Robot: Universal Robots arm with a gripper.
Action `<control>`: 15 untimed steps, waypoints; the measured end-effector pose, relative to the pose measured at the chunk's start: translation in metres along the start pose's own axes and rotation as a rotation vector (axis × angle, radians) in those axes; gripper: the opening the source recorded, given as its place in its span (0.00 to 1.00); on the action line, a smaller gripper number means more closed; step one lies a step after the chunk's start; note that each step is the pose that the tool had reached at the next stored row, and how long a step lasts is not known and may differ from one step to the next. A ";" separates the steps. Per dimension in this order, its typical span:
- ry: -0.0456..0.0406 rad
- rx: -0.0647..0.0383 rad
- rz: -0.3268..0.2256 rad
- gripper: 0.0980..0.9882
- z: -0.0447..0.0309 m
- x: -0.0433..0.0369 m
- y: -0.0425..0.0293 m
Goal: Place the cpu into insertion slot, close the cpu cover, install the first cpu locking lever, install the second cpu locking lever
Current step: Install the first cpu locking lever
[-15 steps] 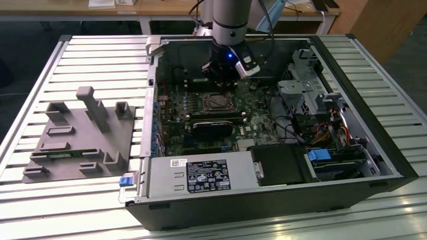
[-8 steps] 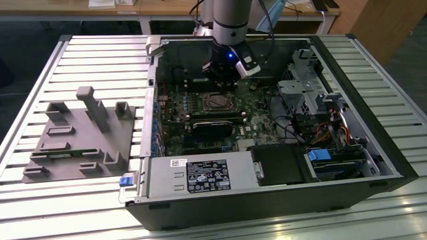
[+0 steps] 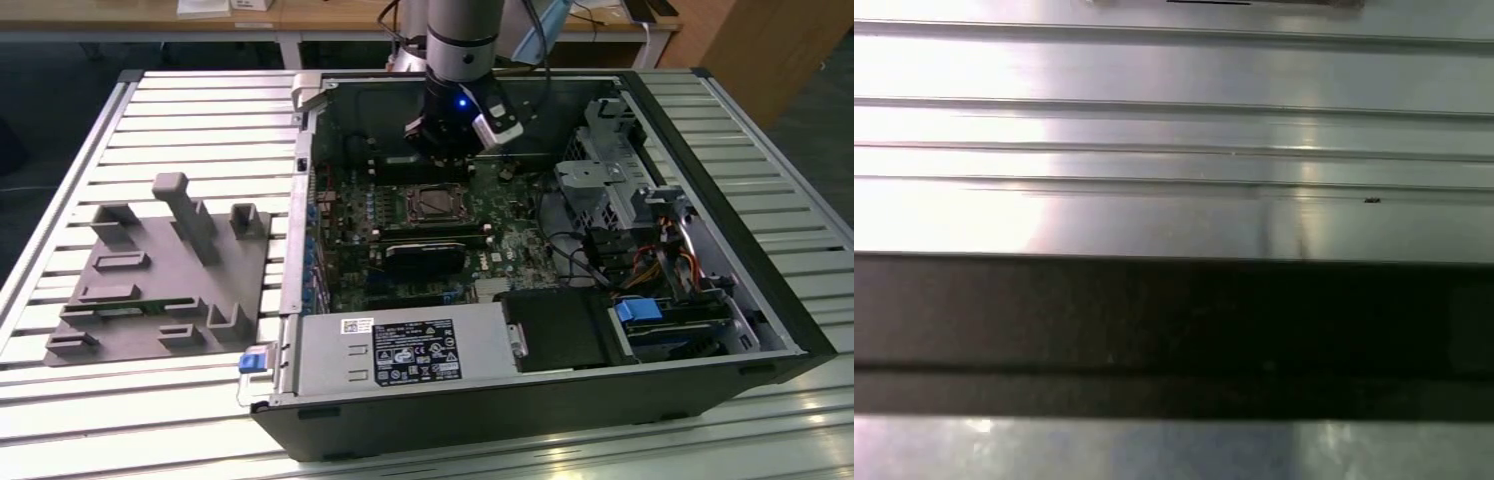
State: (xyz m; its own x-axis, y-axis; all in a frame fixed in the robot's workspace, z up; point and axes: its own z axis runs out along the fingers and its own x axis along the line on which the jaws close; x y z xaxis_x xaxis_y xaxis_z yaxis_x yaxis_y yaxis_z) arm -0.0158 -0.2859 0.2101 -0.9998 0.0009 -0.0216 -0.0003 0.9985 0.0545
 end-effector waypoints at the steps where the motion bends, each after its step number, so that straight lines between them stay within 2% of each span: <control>1: 0.0001 0.000 0.000 0.01 -0.0001 0.0000 -0.0011; 7: 0.0001 0.000 0.000 0.01 -0.0003 0.0001 -0.0054; 15: 0.0000 -0.006 0.000 0.01 -0.0006 -0.0001 -0.0102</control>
State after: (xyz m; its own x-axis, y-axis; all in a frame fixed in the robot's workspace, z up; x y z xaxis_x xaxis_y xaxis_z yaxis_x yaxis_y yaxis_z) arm -0.0157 -0.2961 0.2102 -0.9998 0.0011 -0.0215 -0.0002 0.9981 0.0608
